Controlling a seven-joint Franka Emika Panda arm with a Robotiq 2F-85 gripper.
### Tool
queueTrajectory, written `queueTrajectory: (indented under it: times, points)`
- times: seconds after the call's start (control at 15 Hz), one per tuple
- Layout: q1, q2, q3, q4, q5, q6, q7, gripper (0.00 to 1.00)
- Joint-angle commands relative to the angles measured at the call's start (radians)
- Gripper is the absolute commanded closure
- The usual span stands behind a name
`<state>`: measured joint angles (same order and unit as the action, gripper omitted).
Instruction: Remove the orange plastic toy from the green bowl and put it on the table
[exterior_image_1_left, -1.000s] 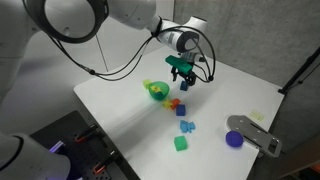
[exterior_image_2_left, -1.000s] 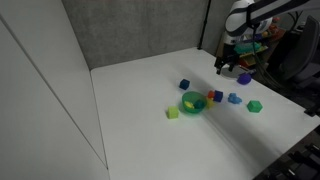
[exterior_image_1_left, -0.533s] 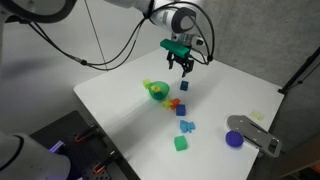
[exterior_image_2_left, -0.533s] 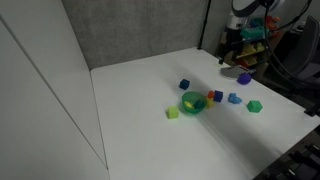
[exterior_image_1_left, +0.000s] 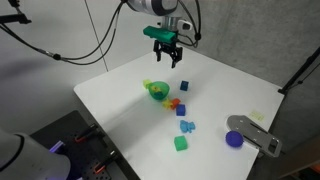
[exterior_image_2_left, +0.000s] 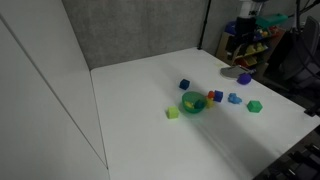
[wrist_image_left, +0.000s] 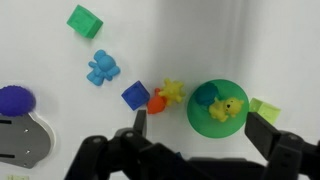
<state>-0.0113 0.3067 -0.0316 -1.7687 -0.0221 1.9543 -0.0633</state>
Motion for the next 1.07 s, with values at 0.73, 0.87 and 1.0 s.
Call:
queueTrajectory:
  times: [0.73, 0.87, 1.0]
  points:
    - [0.013, -0.361, 0.010, -0.356, -0.027, -0.041, 0.110, 0.00]
    - [0.009, -0.384, 0.010, -0.377, -0.024, -0.051, 0.115, 0.00]
    - [0.005, -0.400, 0.010, -0.393, -0.026, -0.056, 0.122, 0.00]
